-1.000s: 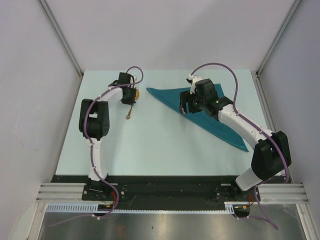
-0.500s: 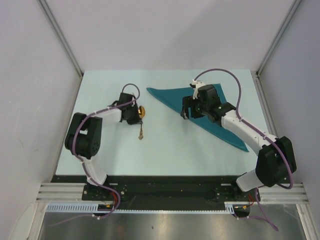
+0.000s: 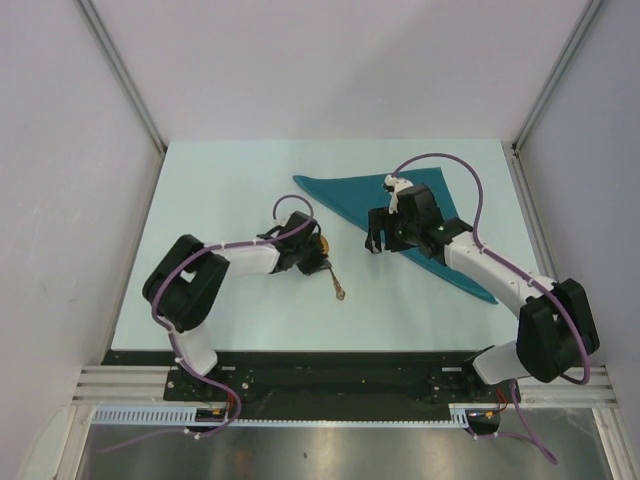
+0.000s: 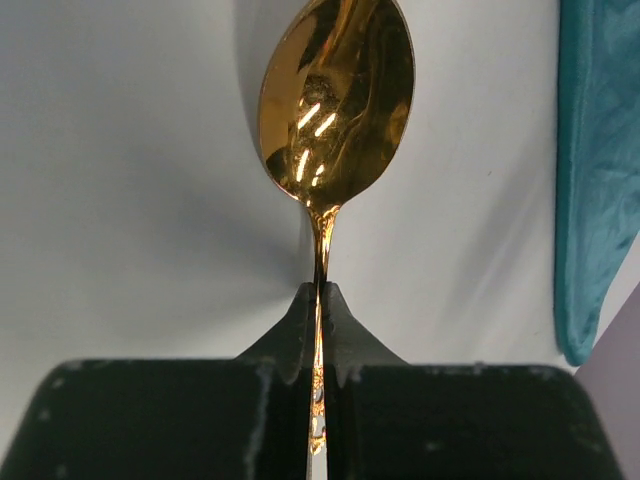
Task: Fold the napkin, place the utensils inside, and roll it up
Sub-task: Grab a utensil with the right arm
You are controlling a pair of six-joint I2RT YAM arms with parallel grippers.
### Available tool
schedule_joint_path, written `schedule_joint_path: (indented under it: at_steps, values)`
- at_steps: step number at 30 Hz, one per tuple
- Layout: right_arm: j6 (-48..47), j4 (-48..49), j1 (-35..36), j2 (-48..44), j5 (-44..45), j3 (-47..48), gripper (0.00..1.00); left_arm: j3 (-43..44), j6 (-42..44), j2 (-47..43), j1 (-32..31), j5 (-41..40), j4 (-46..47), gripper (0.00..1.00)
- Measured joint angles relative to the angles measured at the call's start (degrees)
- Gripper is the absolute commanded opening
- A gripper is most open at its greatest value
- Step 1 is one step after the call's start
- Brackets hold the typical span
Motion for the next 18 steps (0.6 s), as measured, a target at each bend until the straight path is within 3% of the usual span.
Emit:
schedule_joint_path:
  at_steps: [8,11,12,14,15,18]
  values:
    - [0.66,0.07,0.02,-1.14,0.70,-1.36,0.78,3.72,-6.93,3.67,-4.39,-2.32,0.22,0.24]
    - [0.79,0.04,0.02,-1.22,1.09,-1.95,0.77,4.33,-6.47,3.89,-4.61,-2.43,0.35,0.41]
    - [0.79,0.04,0.02,-1.22,1.16,-2.12,0.78,4.48,-6.01,3.82,-4.66,-2.51,0.46,0.52]
    - [0.81,0.02,0.02,-1.22,1.18,-2.23,0.78,4.42,-4.98,3.17,-4.68,-3.02,0.48,0.60]
    - [0.81,0.04,0.02,-1.22,1.16,-2.25,0.78,4.24,-4.13,2.32,-4.68,-3.43,0.37,0.71]
    - [0.76,0.31,0.02,-1.22,1.03,-2.25,0.78,1.92,-1.31,-2.54,-4.68,-4.96,-0.17,0.87]
